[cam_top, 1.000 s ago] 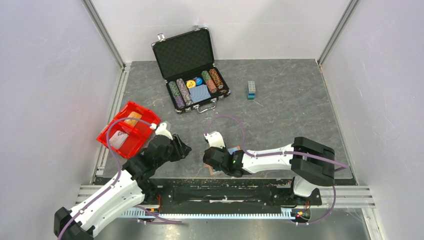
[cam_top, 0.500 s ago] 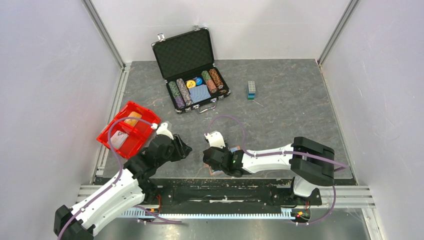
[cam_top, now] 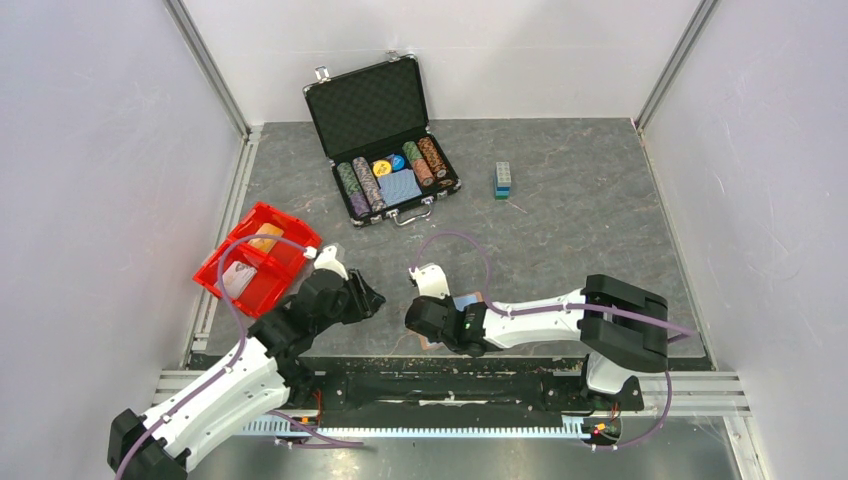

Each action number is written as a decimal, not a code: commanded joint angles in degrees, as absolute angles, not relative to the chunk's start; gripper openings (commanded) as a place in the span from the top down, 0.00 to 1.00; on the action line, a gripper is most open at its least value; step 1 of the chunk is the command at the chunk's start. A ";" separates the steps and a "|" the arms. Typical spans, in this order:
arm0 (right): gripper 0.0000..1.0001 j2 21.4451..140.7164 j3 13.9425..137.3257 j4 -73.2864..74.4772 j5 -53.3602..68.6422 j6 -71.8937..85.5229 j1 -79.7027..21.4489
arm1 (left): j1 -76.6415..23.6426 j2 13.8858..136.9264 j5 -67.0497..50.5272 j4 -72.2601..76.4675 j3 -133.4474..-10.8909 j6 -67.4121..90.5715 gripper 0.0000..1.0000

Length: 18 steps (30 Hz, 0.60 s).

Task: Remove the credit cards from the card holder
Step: Remove the credit card from the card holder.

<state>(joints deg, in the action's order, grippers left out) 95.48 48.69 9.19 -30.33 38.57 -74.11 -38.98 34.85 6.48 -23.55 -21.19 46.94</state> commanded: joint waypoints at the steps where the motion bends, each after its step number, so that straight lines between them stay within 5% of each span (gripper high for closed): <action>1: 0.75 94.53 46.67 12.22 -32.62 39.44 -74.01 | -39.11 35.72 4.73 -20.44 -21.23 48.43 0.49; 9: 1.00 89.59 46.64 10.74 -35.07 38.31 -73.92 | -39.11 38.57 2.59 -19.06 -22.27 47.42 0.49; 18: 1.00 79.73 37.76 5.17 -34.02 37.55 -70.50 | -39.20 44.81 -6.19 -11.67 -21.80 47.12 0.50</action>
<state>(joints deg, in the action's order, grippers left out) 82.96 40.69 8.27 -32.62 37.91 -72.51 -38.98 42.52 -0.60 -18.20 -21.19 46.92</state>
